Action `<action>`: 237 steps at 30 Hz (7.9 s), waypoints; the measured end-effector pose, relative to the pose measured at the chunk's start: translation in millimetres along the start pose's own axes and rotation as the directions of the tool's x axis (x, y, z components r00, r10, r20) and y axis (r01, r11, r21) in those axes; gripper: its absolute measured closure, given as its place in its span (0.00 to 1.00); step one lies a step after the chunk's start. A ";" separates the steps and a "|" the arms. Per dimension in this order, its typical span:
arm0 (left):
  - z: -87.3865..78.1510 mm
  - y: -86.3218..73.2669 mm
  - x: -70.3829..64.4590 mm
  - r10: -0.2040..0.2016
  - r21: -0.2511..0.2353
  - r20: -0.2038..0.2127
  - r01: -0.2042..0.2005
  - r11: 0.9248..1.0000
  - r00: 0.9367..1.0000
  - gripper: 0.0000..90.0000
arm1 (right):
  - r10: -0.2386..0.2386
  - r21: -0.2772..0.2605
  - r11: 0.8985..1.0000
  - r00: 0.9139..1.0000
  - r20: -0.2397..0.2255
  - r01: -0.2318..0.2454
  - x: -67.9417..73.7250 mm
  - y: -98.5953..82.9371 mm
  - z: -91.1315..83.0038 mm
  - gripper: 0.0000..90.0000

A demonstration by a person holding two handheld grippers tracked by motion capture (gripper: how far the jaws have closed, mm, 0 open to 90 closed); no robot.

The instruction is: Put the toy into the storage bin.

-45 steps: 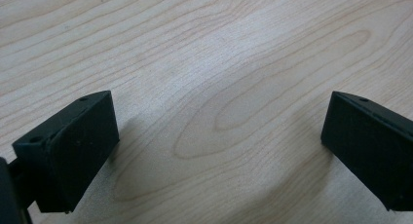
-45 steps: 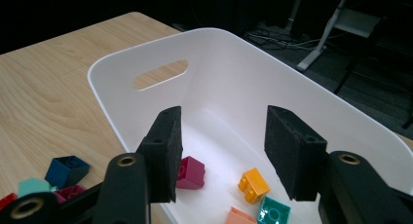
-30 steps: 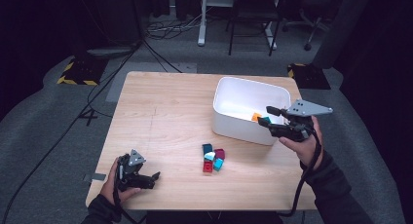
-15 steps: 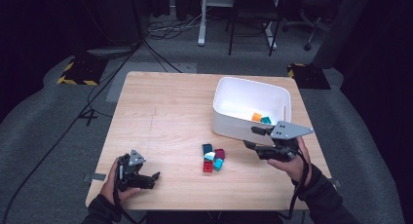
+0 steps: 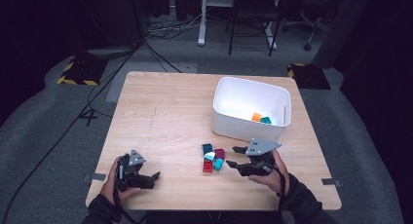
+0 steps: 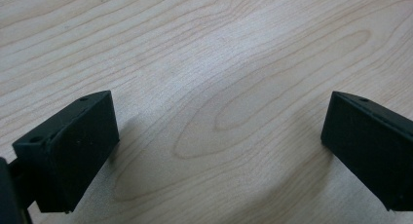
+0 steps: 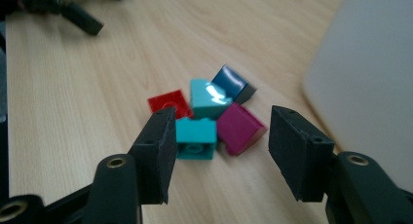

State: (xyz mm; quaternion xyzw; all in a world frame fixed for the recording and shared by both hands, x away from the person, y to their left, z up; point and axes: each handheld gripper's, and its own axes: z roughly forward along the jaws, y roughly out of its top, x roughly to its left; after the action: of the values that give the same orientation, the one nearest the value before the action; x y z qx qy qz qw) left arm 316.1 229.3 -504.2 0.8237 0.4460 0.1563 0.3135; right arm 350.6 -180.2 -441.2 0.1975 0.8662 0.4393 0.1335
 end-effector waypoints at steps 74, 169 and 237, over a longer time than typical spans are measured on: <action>0.0 0.0 0.0 0.001 0.000 0.000 -0.001 1.000 1.000 0.01 | 0.023 -0.011 1.000 0.997 0.072 -0.023 -5.0 -17.3 -0.6 0.66; 0.1 0.0 0.0 0.000 -0.001 -0.001 0.000 1.000 1.000 0.01 | 0.191 -0.145 0.978 0.913 0.360 -0.147 -121.1 47.5 -81.8 0.66; 0.0 0.0 0.0 0.000 0.000 0.000 0.000 1.000 1.000 0.01 | 0.025 -0.097 0.995 0.995 0.095 -0.016 -33.8 25.5 -33.2 0.51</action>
State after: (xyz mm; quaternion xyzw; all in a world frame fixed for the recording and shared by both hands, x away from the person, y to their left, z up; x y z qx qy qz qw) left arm 316.1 229.3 -504.2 0.8237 0.4459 0.1563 0.3133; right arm 372.9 -205.6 -399.2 0.2207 0.8346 0.4715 0.1800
